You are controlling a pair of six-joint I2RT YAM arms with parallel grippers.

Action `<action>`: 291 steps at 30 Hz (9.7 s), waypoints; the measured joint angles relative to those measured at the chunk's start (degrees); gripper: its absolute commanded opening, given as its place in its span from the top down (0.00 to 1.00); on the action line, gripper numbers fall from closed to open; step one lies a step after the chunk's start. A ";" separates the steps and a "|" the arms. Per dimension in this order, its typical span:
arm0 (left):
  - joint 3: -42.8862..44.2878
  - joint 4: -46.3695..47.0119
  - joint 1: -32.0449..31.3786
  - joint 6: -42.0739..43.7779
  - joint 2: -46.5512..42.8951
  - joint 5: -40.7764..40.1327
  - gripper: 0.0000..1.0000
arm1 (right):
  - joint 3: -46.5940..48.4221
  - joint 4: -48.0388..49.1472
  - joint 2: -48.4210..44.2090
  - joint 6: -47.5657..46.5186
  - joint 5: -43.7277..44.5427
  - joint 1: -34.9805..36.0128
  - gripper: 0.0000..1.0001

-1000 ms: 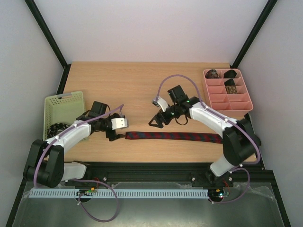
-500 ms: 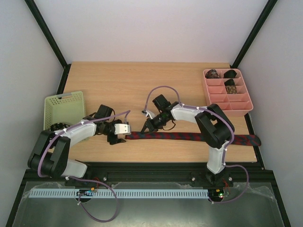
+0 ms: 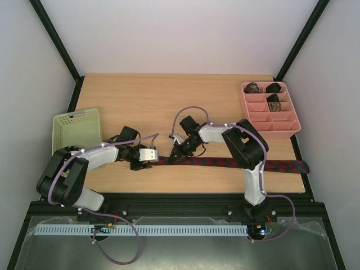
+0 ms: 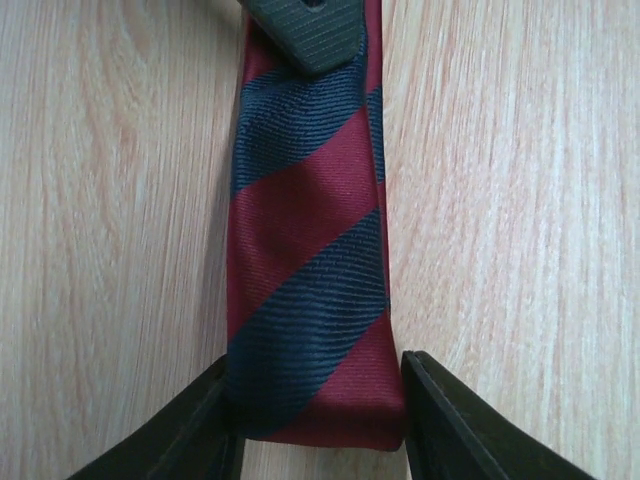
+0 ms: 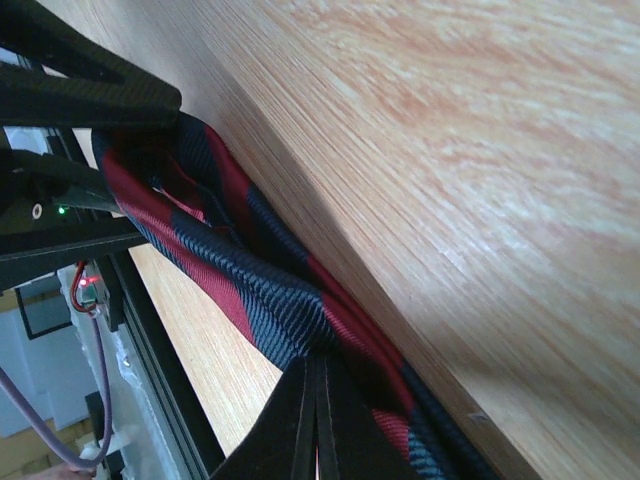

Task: Roll the ties
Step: Pick up the tie from the center of the board, then roll the tie at the center of the board.

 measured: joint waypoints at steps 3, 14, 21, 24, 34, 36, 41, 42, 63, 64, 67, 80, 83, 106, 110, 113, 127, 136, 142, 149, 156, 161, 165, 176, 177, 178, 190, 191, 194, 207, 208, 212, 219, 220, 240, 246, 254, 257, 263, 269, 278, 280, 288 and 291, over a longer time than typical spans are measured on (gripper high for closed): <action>0.07 -0.44 -0.15 -0.48 -0.81 0.24 0.61 | 0.26 -0.13 0.28 -0.04 -0.33 0.00 0.99; 7.34 -0.83 -6.56 -7.45 -2.97 5.75 0.67 | 2.62 -2.19 0.63 -0.66 1.27 0.00 0.94; 9.01 0.15 -9.16 -11.08 0.94 6.91 0.70 | 4.24 -4.46 0.04 -1.36 2.14 -1.27 0.79; 9.01 0.52 -9.14 -12.13 1.14 6.88 0.70 | 3.34 -6.03 -2.21 -1.77 1.20 -3.13 0.74; 11.15 2.97 -11.10 -15.10 4.37 6.58 0.68 | -1.73 -9.75 -10.16 -3.96 -4.70 -7.30 0.58; 11.47 3.91 -12.35 -16.09 5.92 6.14 0.68 | -2.84 -8.81 -10.54 -2.58 -5.97 -7.30 0.59; 12.00 6.56 -14.51 -18.67 9.27 4.96 0.69 | -3.93 -6.16 -10.19 0.09 -7.34 -7.30 0.61; 12.02 6.99 -14.69 -19.15 9.64 4.70 0.69 | -3.93 -5.66 -9.97 0.44 -7.43 -7.30 0.61; 13.81 8.70 -14.25 -21.00 11.63 2.69 0.09 | -3.89 -2.56 -5.07 2.05 -5.31 -7.30 0.99; 13.94 8.24 -14.19 -20.44 11.63 2.62 0.08 | -3.89 -2.56 -5.05 1.95 -5.29 -7.30 0.99; 15.80 5.97 -14.29 -18.32 12.41 2.10 0.08 | -3.89 -2.49 -5.03 1.92 -5.31 -7.30 0.99; 20.57 -3.04 -15.54 -9.20 18.32 -2.60 0.25 | -3.89 -2.49 -4.66 1.88 -6.45 -7.91 0.99; 20.90 -3.76 -16.17 -8.63 19.19 -3.76 0.46 | -3.89 -2.51 -4.63 1.70 -6.99 -8.09 0.99; 14.40 -2.14 -10.05 -6.80 8.59 0.74 0.30 | -1.36 -7.48 0.96 -3.30 -6.14 -8.37 0.99; 12.81 -2.62 -9.77 -6.05 8.76 0.66 0.30 | -1.27 -7.67 1.11 -3.67 -6.25 -8.37 0.99; 12.68 -3.15 -10.14 -5.81 9.53 0.61 0.31 | -1.27 -7.67 1.11 -3.67 -6.29 -8.37 0.99; 13.68 -3.02 -12.66 -7.54 12.63 -2.14 0.66 | -1.27 -7.67 1.14 -3.87 -6.32 -8.37 0.99; 16.26 -1.57 -14.82 -12.37 10.56 1.97 0.66 | -1.27 -7.67 1.14 -4.28 -6.38 -8.37 0.99; 19.76 -0.07 -17.90 -14.62 15.34 1.95 0.66 | -1.27 -7.67 1.16 -4.26 -6.43 -8.37 0.97; 21.75 -0.04 -18.56 -16.28 17.18 0.15 0.70 | -1.29 -7.76 1.14 -3.82 -6.49 -9.22 0.89; 22.67 -0.24 -18.67 -16.26 16.98 -0.83 0.72 | -1.29 -8.92 0.31 -4.31 -6.91 -10.45 0.75; 22.91 -0.50 -18.73 -16.15 17.00 -1.64 0.72 | -1.29 -10.84 -1.16 -5.18 -5.11 -11.45 0.68; 22.93 -1.27 -18.73 -16.20 17.86 -3.04 0.72 | -1.31 -12.98 -1.79 -6.25 -4.87 -11.91 0.66; 24.61 -1.77 -18.80 -17.11 20.79 -3.61 0.70 | -2.43 -15.39 -4.50 -7.89 -6.49 -14.62 0.97; 24.65 -1.73 -18.84 -17.25 20.79 -3.54 0.69 | -2.51 -15.28 -4.33 -7.98 -6.47 -14.75 0.97; 24.65 -1.77 -18.84 -17.35 20.79 -3.43 0.69 | -2.51 -15.26 -4.09 -7.93 -6.43 -14.78 0.97; 24.61 2.23 -18.84 -22.67 20.59 1.25 0.66 | -2.62 -14.64 -0.68 -8.15 -5.27 -14.21 0.99; 24.61 2.97 -18.84 -23.39 20.59 1.60 0.66 | -2.62 -14.64 -0.68 -8.15 -5.27 -14.21 0.98; 24.61 5.29 -18.84 -25.27 20.90 2.93 0.66 | -2.60 -14.67 -0.68 -8.37 -5.27 -14.21 0.98; 23.93 9.29 -20.41 -26.29 24.37 0.61 0.69 | -3.26 -13.92 -1.33 -8.39 -4.83 -14.38 0.91; 23.93 9.40 -20.50 -26.12 24.37 0.37 0.70 | -3.26 -13.99 -1.49 -8.55 -4.59 -14.56 0.90; 23.98 9.55 -20.87 -25.73 24.37 -0.44 0.70 | -2.47 -16.04 -2.08 -9.75 -3.69 -15.54 0.81; 24.00 9.53 -21.03 -25.18 24.37 -0.72 0.69 | -0.87 -21.03 -5.53 -12.02 -5.22 -17.88 0.62; 24.00 9.51 -21.03 -25.16 24.37 -0.74 0.69 | -0.90 -21.09 -6.14 -11.82 -5.92 -17.84 0.62; 25.07 7.76 -21.24 -24.98 24.87 -1.11 0.56 | -3.45 -16.44 -3.34 -8.20 -6.69 -15.69 0.99; 24.61 7.93 -19.56 -27.21 24.24 -0.94 0.15 | -3.45 -16.52 -3.04 -8.85 -6.29 -15.69 0.99; 18.08 15.08 -15.41 -32.59 8.79 -1.73 0.01 | -3.45 -16.55 -3.02 -9.49 -6.51 -15.69 0.99; 16.39 20.48 -15.08 -39.28 5.95 -3.41 0.01 | -3.43 -16.55 -2.89 -9.68 -6.64 -15.69 0.99; 13.40 21.29 -13.53 -40.50 10.95 3.54 0.01 | -2.97 -16.63 -2.34 -9.68 -7.15 -15.69 0.99; 6.03 25.73 -14.99 -36.26 12.17 4.33 0.01 | -2.25 -16.68 -2.01 -9.84 -7.63 -15.69 0.99; 7.76 32.74 -17.31 -30.60 20.41 3.74 0.02 | -1.73 -16.87 -0.92 -9.88 -8.68 -15.69 0.99; 8.57 33.66 -17.57 -29.77 21.64 3.80 0.04 | -1.62 -16.92 -0.87 -9.88 -8.96 -15.69 0.99; 10.40 35.54 -18.58 -29.00 24.11 4.13 0.48 | -1.51 -17.16 -0.87 -10.12 -10.45 -15.69 0.99; 10.29 35.69 -18.84 -28.76 24.15 4.15 0.63 | -1.51 -17.79 -0.87 -10.51 -10.95 -15.72 0.97</action>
